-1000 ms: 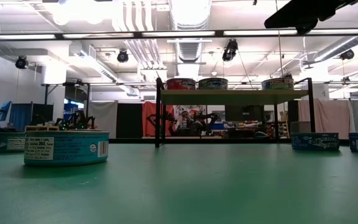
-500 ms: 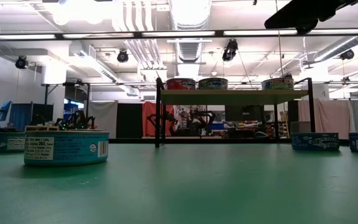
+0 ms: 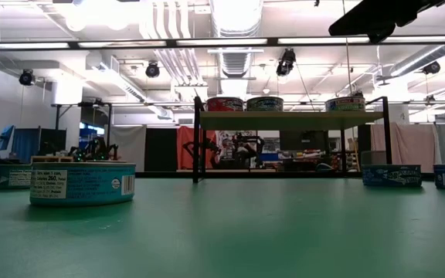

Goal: Stack canned seafood by type on shelf
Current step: Stack the blue/pink tuna can on top of the other blue/pink tuna can on the shelf

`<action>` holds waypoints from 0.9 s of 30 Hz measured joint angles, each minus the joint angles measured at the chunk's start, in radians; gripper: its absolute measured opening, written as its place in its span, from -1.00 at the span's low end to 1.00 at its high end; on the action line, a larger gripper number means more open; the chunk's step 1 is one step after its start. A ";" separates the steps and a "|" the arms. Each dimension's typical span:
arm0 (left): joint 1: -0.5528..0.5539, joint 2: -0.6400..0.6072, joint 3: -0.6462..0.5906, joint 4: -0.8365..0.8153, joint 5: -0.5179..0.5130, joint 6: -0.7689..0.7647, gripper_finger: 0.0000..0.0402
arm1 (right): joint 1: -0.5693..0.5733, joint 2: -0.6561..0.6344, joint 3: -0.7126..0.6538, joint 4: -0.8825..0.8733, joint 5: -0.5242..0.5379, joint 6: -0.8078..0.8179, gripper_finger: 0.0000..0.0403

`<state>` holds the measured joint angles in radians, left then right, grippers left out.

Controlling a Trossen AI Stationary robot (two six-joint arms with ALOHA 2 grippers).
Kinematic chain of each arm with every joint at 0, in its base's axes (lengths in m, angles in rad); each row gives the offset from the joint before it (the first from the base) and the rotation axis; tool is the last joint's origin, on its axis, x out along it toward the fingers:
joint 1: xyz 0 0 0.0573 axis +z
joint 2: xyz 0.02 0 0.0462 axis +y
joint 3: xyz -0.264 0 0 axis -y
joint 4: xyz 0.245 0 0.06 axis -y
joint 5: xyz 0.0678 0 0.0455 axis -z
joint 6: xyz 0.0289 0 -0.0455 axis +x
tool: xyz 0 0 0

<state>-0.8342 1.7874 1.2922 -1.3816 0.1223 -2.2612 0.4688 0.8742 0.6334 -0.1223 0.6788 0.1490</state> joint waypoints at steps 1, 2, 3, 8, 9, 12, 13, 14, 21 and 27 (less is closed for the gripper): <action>0.000 0.000 0.000 -0.003 0.000 0.000 0.26 | 0.000 0.000 0.000 0.000 0.000 0.000 -0.95; 0.000 0.000 -0.001 -0.007 0.000 0.000 0.26 | 0.000 0.000 0.000 0.000 0.000 0.000 -0.95; 0.000 0.000 -0.001 -0.008 0.000 0.000 0.26 | 0.000 0.000 0.000 0.000 0.000 0.000 -0.95; 0.000 0.000 -0.006 -0.017 0.000 0.000 0.26 | 0.000 0.000 0.000 0.000 0.000 0.008 -0.95; 0.000 0.000 -0.008 -0.016 0.000 0.000 0.26 | 0.000 0.000 0.000 0.000 0.000 0.008 -0.95; 0.000 0.000 -0.015 -0.015 0.000 -0.001 0.26 | 0.000 0.000 0.000 0.000 0.000 0.008 -0.95; 0.000 0.000 -0.016 -0.014 0.000 -0.002 0.26 | 0.000 0.000 0.000 0.000 0.000 0.008 -0.95; 0.000 0.000 -0.018 -0.014 0.000 -0.002 0.26 | 0.000 0.000 0.000 0.000 0.000 0.007 -0.95; 0.000 0.000 -0.045 0.012 0.000 -0.003 0.26 | 0.000 0.000 0.000 0.000 0.000 0.007 -0.95; 0.000 0.000 -0.072 0.056 0.000 -0.001 0.26 | 0.000 0.000 0.000 0.000 0.000 0.007 -0.95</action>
<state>-0.8341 1.7874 1.2205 -1.3258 0.1226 -2.2620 0.4690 0.8742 0.6334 -0.1226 0.6785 0.1562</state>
